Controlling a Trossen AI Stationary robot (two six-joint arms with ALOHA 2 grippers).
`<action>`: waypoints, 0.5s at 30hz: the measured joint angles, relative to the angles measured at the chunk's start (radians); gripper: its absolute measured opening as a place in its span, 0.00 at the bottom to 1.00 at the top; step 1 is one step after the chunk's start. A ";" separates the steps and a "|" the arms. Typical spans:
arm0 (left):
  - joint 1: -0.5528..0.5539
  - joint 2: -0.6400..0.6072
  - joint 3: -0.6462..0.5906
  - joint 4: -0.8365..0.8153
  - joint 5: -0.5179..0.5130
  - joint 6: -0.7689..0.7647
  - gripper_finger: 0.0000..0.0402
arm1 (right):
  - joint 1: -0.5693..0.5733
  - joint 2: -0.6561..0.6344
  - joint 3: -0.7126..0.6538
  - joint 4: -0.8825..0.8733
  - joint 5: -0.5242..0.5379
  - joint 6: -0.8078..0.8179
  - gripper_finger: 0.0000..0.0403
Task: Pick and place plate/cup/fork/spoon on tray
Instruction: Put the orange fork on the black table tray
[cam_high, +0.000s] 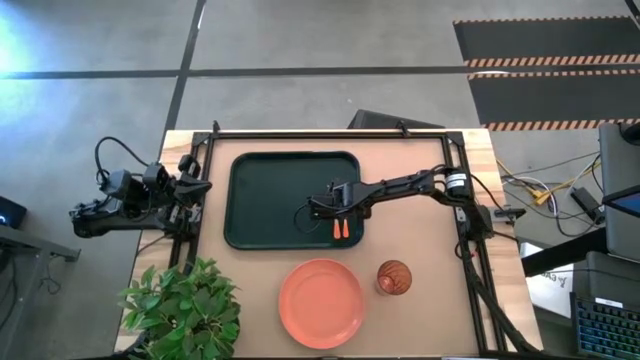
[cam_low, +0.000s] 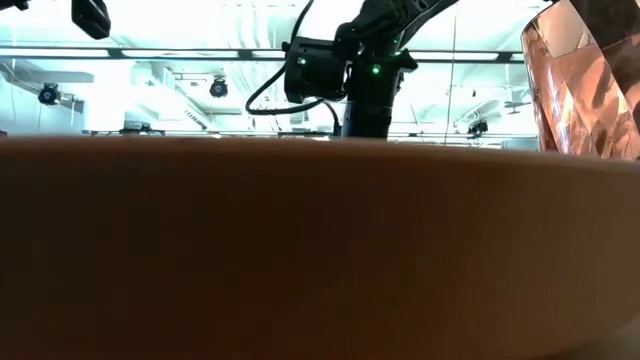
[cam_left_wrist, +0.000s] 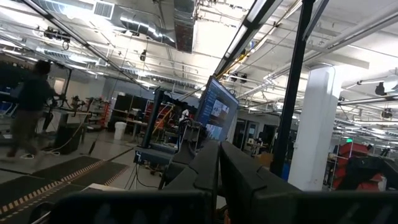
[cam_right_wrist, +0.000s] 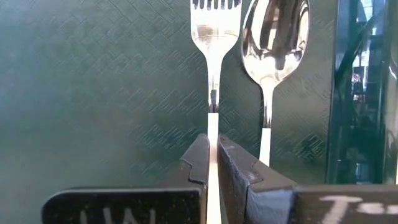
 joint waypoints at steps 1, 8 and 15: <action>0.000 0.000 0.000 0.000 0.000 0.000 0.00 | 0.000 0.000 -0.004 0.013 -0.002 -0.006 0.02; 0.000 0.000 0.000 0.000 0.000 0.000 0.00 | 0.000 0.000 -0.033 0.066 -0.007 -0.010 0.02; 0.000 0.000 0.000 0.000 0.000 0.000 0.00 | 0.000 0.000 -0.033 0.065 -0.007 -0.010 0.02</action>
